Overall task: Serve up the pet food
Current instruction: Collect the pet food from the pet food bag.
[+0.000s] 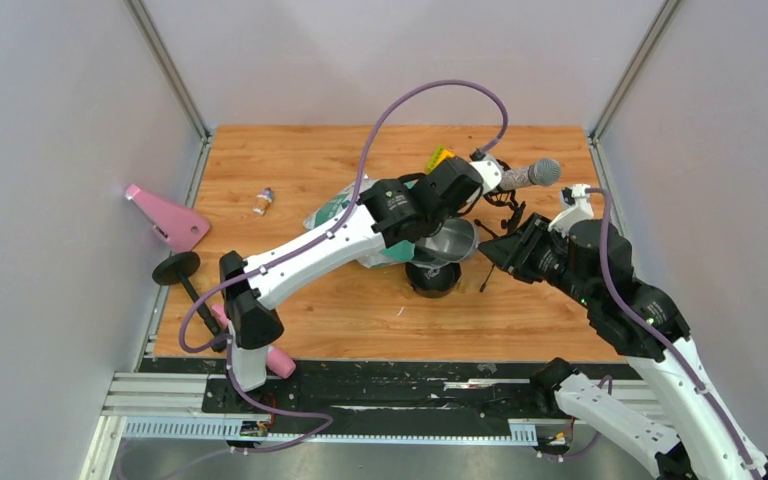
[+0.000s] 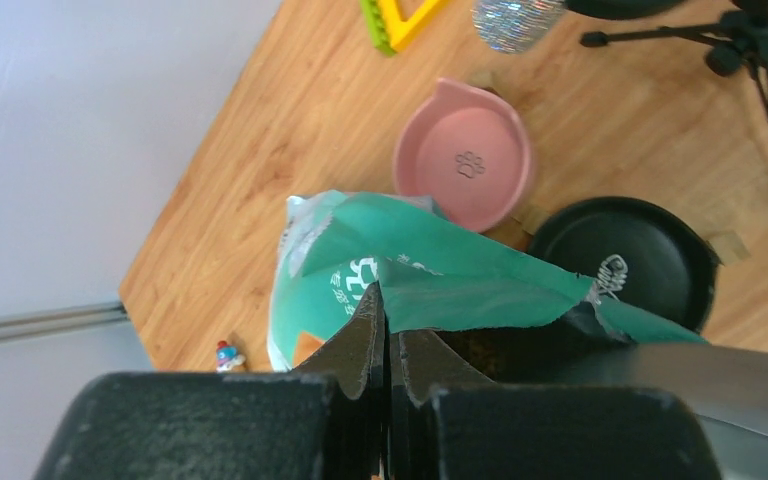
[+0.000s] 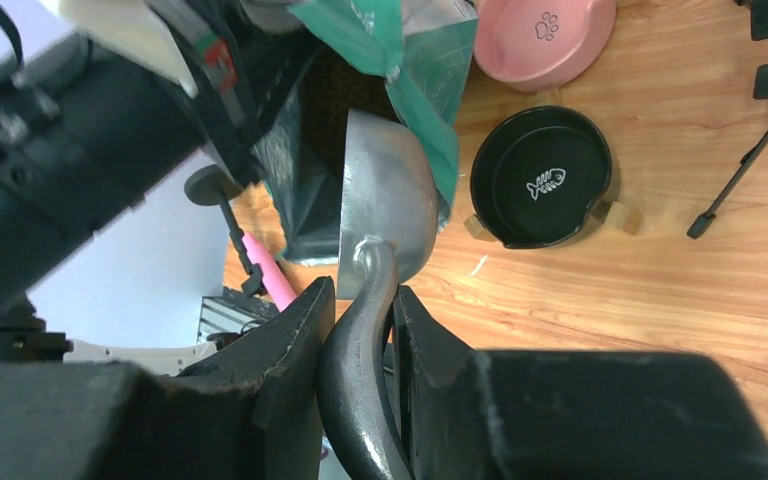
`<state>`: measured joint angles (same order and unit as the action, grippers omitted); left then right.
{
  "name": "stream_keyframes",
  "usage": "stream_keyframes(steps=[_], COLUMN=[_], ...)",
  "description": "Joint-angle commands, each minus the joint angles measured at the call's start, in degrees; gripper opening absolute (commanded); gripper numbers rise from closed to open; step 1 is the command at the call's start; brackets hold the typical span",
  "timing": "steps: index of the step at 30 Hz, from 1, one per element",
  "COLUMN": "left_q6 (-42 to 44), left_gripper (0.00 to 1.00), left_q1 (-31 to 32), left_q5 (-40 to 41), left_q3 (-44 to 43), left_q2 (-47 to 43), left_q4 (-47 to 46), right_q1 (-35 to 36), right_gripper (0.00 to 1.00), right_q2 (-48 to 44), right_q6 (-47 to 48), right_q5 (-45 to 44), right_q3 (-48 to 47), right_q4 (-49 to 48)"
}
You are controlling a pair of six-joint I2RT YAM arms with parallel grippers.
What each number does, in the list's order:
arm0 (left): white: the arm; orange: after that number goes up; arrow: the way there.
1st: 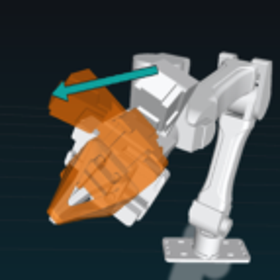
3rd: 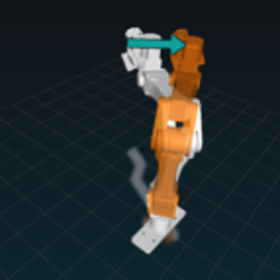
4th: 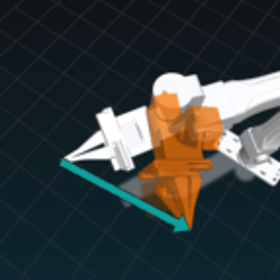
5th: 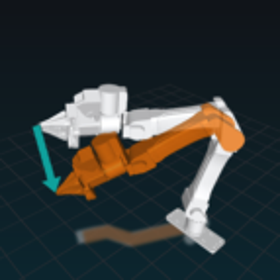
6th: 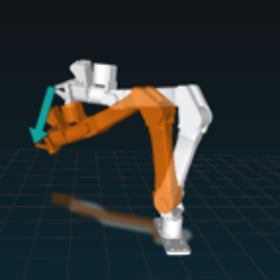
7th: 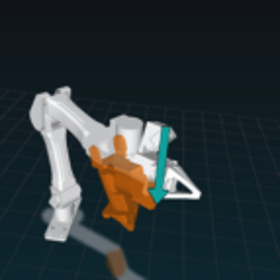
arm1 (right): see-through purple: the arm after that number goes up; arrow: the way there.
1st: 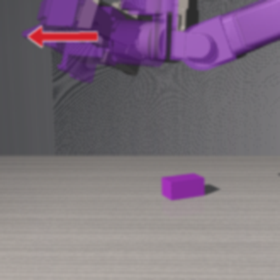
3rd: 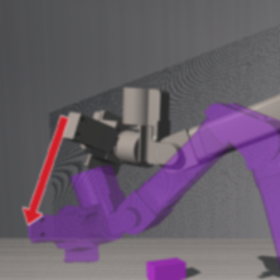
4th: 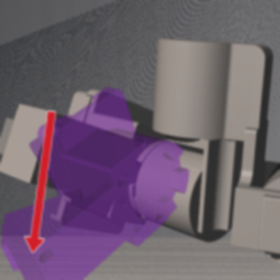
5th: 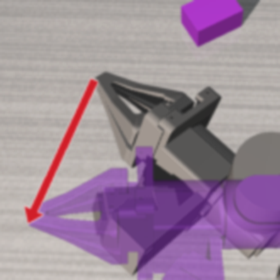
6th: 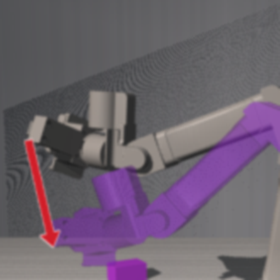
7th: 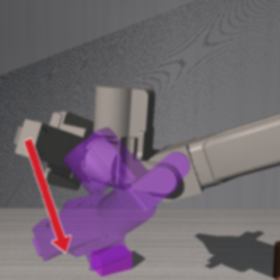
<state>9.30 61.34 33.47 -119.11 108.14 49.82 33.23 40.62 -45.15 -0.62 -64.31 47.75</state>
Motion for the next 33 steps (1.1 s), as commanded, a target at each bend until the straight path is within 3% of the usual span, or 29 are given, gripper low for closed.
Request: stream_keyframes(steps=[1,8,14,21,27,33], left_q6=[-3.7,-6.9,-6.9,-6.8,-8.5,-9.6], left_gripper=[0.0,0.0,0.0,0.0,0.0,0.0], left_q1=[2.8,3.8,3.8,3.8,3.8,3.8], left_q5=[0.1,-1.0,0.6,2.8,4.3,4.3], left_q3=[-0.5,2.7,5.3,4.1,2.3,1.5], left_q2=[-2.4,-4.2,-5.8,-6.6,-6.1,-5.4], left_q4=[-9.4,-10.3,-10.6,-9.8,-8.9,-8.7], right_q1=[0.0,0.3,3.9,9.4,14.3,15.3], right_gripper=[0.0,0.0,0.0,0.0,0.0,0.0], right_q2=[3.0,12.7,19.3,19.6,30.3,38.2], right_q6=[-1.3,-1.7,-4.5,-10.5,-12.3,-11.4], right_q5=[-0.3,-2.5,-11.7,-15.6,-21.9,-18.5], right_q3=[-5.3,-9.9,-12.6,-2.1,-5.5,-6.2], right_q4=[1.7,9.4,18.4,2.3,0.5,-6.4])
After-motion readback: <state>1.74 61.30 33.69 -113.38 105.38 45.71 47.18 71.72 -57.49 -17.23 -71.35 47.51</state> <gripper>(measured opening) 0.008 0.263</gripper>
